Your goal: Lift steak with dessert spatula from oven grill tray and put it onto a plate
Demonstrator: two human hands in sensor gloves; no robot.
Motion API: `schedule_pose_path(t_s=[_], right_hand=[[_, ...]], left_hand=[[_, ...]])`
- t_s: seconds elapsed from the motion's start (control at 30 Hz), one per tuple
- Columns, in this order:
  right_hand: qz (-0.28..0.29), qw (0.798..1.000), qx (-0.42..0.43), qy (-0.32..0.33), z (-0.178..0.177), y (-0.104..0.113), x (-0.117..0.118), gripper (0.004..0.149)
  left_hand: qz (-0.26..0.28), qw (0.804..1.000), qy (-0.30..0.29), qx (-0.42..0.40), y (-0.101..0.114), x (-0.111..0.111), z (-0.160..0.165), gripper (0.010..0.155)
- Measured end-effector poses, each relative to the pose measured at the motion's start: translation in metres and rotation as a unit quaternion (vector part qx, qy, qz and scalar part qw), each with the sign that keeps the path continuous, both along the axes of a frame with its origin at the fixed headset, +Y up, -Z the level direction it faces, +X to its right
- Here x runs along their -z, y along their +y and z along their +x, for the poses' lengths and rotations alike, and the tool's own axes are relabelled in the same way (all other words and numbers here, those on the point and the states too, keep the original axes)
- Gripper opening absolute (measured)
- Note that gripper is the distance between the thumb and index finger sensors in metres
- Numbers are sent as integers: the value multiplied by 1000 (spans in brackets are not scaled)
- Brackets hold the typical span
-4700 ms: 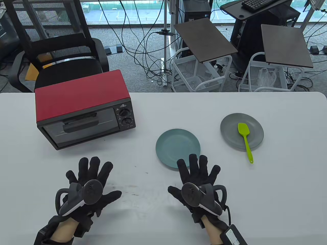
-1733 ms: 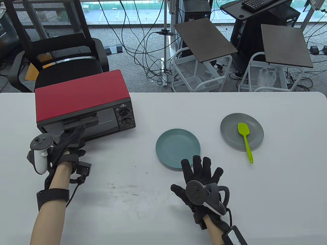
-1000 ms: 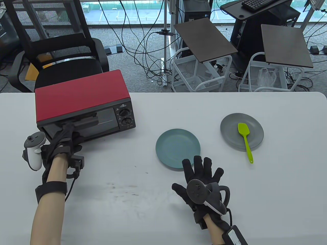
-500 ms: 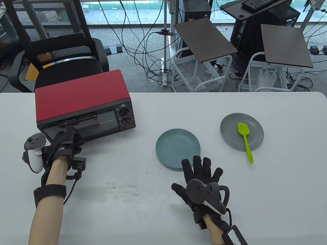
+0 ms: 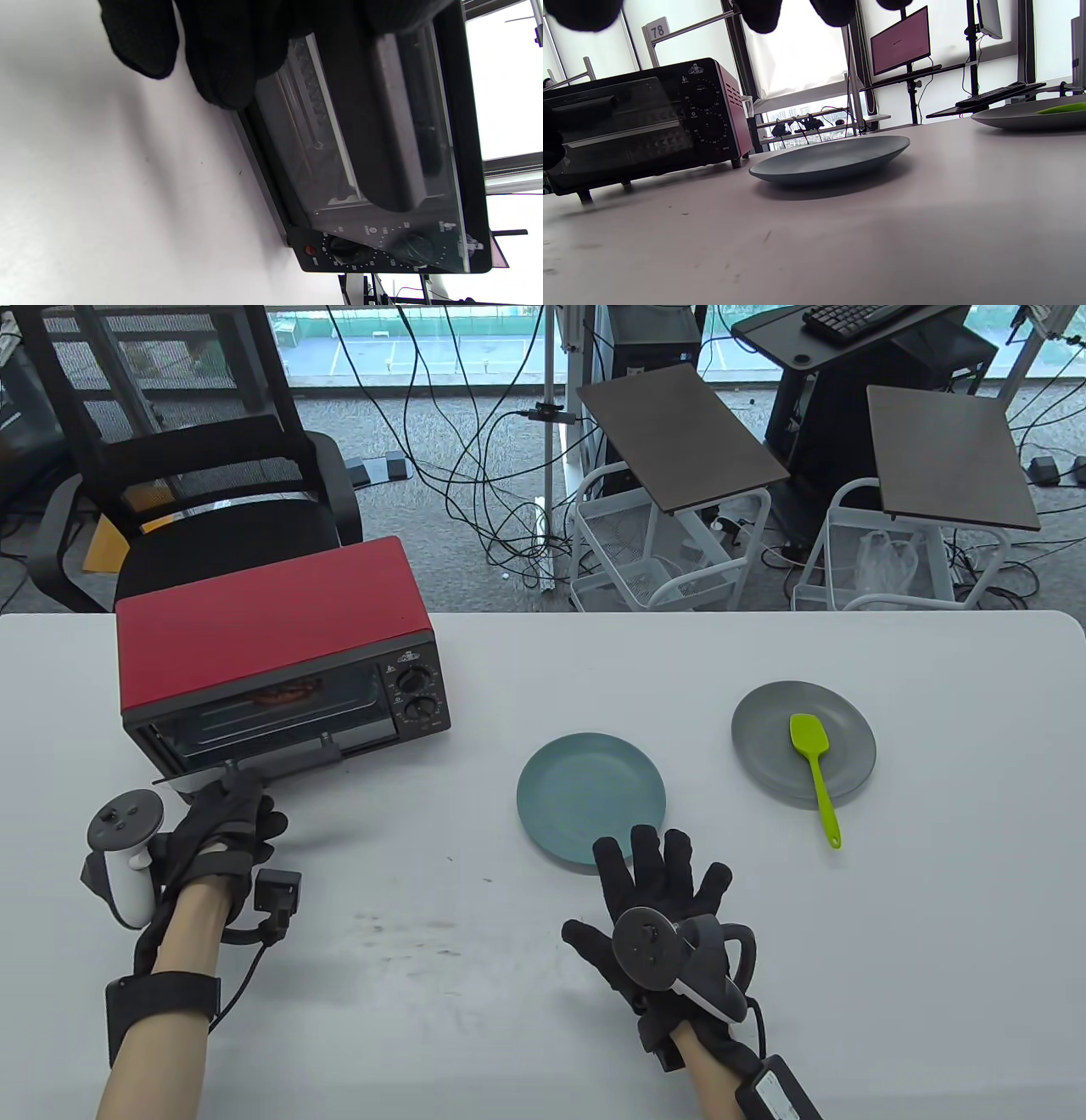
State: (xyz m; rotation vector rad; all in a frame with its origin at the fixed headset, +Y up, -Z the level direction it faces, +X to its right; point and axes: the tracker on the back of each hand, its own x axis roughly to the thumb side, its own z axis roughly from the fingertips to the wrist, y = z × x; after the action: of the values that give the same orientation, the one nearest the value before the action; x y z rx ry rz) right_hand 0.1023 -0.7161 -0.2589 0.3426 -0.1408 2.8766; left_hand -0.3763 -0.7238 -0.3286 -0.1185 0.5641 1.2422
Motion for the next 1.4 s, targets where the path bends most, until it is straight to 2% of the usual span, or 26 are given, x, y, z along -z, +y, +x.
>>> schedule_pose_path(t_s=[0.4, 0.7, 1.0, 1.4], right_hand=[[5, 1000, 0, 8, -3, 0, -5, 90], [7, 1000, 4, 12, -4, 0, -6, 90], [8, 1000, 3, 21, -7, -1, -8, 90], [10, 1000, 7, 21, -6, 1, -10, 90]], left_hand=[[-48, 998, -18, 45, -18, -27, 10, 71], [-92, 988, -67, 107, -18, -35, 16, 83], [-124, 979, -105, 121, -26, -41, 16, 86], [-162, 967, -125, 151, -35, -44, 20, 88]])
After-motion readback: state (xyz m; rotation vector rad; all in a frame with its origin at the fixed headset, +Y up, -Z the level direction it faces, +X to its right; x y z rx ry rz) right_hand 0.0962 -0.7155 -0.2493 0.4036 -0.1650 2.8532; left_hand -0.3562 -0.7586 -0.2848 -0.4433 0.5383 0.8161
